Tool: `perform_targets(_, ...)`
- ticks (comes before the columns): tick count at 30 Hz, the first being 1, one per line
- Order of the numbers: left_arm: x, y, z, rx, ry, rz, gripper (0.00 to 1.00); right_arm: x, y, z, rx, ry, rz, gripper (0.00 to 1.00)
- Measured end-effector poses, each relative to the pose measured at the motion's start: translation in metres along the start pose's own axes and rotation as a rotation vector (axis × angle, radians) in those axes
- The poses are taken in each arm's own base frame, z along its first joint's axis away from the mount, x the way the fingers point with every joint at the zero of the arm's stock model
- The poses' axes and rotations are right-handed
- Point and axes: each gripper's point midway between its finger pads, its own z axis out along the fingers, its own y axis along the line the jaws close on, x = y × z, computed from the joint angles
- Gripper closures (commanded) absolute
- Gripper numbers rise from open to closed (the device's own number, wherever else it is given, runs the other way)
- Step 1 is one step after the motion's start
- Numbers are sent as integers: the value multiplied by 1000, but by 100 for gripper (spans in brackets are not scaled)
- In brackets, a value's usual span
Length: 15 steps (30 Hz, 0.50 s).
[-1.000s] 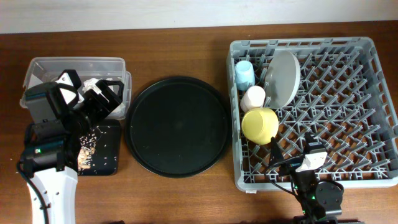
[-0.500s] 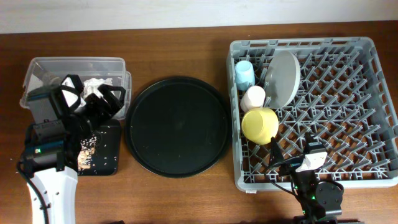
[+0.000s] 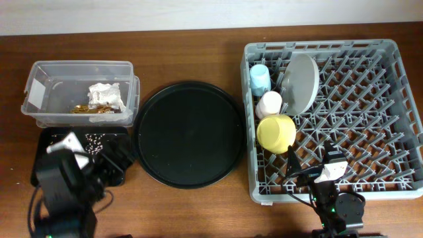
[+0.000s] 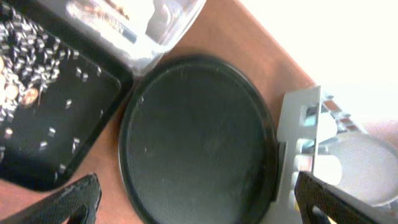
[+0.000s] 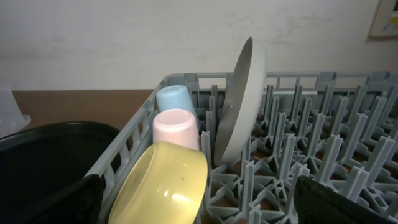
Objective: Sort waste into correct bins and load items into the dishwasher rack
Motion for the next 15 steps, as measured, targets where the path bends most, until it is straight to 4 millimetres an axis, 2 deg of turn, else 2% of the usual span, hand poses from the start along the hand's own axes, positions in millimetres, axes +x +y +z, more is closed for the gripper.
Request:
perform_targets(2, -2, -3, -2, 62, -104, 42, 1, 0, 0, 0, 0, 0, 0, 2)
perform_targets(4, -13, -15, -5, 165, -249, 96, 1, 0, 0, 0, 0, 0, 0, 2)
perform_targets(7, -26, -33, -16, 314, -446, 162, 1, 0, 0, 0, 0, 0, 0, 1)
perform_targets(10, -33, -40, -25, 412, -592, 202, 1, 0, 0, 0, 0, -1, 1, 2)
perform_targets(12, -32, -38, -26, 456, -666, 222, 1, 0, 0, 0, 0, -2, 0, 2)
perform_targets(15, -19, -26, -12, 460, -672, 222, 1, 0, 0, 0, 0, -2, 0, 2)
